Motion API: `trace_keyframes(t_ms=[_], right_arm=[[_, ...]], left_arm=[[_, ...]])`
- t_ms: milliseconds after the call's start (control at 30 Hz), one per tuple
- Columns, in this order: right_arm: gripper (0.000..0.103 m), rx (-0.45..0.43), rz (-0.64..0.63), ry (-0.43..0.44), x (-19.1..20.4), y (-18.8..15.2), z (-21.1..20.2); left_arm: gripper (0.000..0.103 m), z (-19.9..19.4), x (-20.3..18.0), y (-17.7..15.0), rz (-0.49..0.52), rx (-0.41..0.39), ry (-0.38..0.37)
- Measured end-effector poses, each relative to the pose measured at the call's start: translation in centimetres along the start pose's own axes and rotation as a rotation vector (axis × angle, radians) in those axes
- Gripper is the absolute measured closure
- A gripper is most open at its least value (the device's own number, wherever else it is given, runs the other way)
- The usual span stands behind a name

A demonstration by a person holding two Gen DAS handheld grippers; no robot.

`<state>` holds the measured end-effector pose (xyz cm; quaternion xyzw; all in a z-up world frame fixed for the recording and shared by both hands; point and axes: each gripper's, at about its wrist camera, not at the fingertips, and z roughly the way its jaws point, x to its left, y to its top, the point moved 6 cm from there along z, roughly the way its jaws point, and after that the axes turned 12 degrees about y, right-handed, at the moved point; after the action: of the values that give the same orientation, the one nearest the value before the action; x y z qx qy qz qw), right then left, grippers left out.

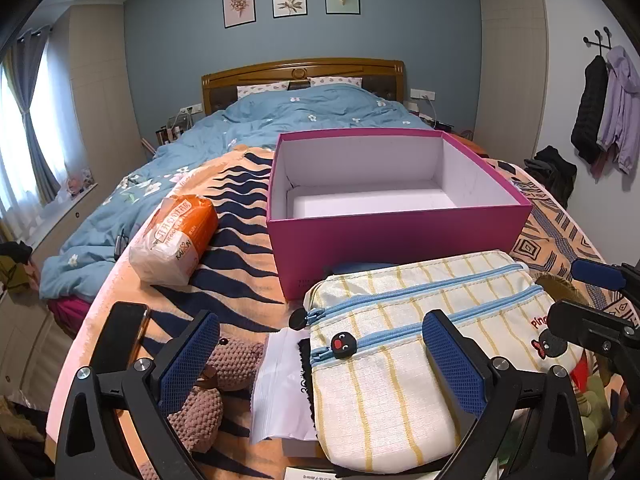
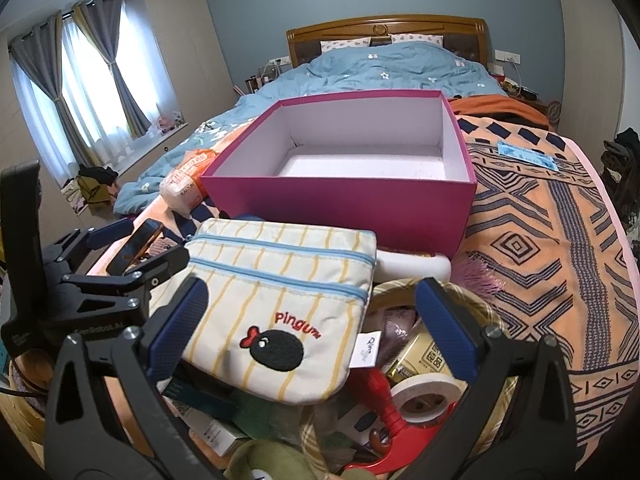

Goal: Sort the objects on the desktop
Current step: 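Grasp the cream striped Pingu pouch with both grippers and lift it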

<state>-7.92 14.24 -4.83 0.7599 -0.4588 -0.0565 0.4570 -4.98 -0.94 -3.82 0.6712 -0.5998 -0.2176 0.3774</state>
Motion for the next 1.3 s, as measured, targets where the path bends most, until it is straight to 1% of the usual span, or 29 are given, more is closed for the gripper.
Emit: trace_keyframes(t_ms=[200,300,467,633,700,767,833,900,933,1000,1067,1133,1233,1300], right_arm=[[0.000,0.012,-0.006,-0.013,-0.1,0.2,0.2],[0.000,0.028,-0.013,-0.016,-0.1,0.2,0.5],[0.000,0.064,-0.003,-0.025,-0.7,0.4,1.1],[0.000,0.104,0.038,-0.010,-1.6,0.5,1.8],[0.000,0.122,0.054,0.009,-1.7,0.4,2.1],[0.000,0.144,0.073,0.036,-2.0,0.3,2.7],[0.000,0.165,0.090,0.045,-2.3,0.2,3.2],[0.000,0.186,0.105,0.056,-2.5,0.2,3.8],[0.000,0.196,0.117,0.068,-2.6,0.1,4.1],[0.000,0.213,0.134,0.094,-2.5,0.1,4.5],[0.000,0.217,0.126,0.094,-2.4,0.2,4.7],[0.000,0.215,0.113,0.119,-2.0,0.3,4.6],[0.000,0.236,0.094,0.137,-1.4,0.1,4.7],[0.000,0.240,0.086,0.143,-1.2,0.0,4.7]], left_arm=[[0.000,0.3,0.3,-0.7,0.002,-0.003,-0.006],[0.000,0.5,0.1,-0.4,0.006,0.012,-0.011],[0.000,0.9,0.9,-0.5,0.004,0.028,-0.032],[0.000,1.5,1.5,-0.9,0.013,0.059,-0.070],[0.000,1.8,1.4,-1.3,-0.001,0.100,-0.117],[0.000,1.8,1.3,-1.4,0.004,0.105,-0.138],[0.000,1.6,0.8,-1.4,0.006,0.116,-0.185],[0.000,1.5,0.4,-1.4,0.029,0.130,-0.207],[0.000,1.4,-0.1,-1.2,0.033,0.117,-0.231],[0.000,1.5,-0.5,-1.2,0.045,0.118,-0.256],[0.000,1.6,-1.0,-1.2,0.043,0.137,-0.308],[0.000,2.0,-1.2,-1.4,0.034,0.178,-0.368],[0.001,2.5,-1.3,-1.6,0.019,0.219,-0.441],[0.004,2.6,-1.5,-1.7,0.003,0.234,-0.484]])
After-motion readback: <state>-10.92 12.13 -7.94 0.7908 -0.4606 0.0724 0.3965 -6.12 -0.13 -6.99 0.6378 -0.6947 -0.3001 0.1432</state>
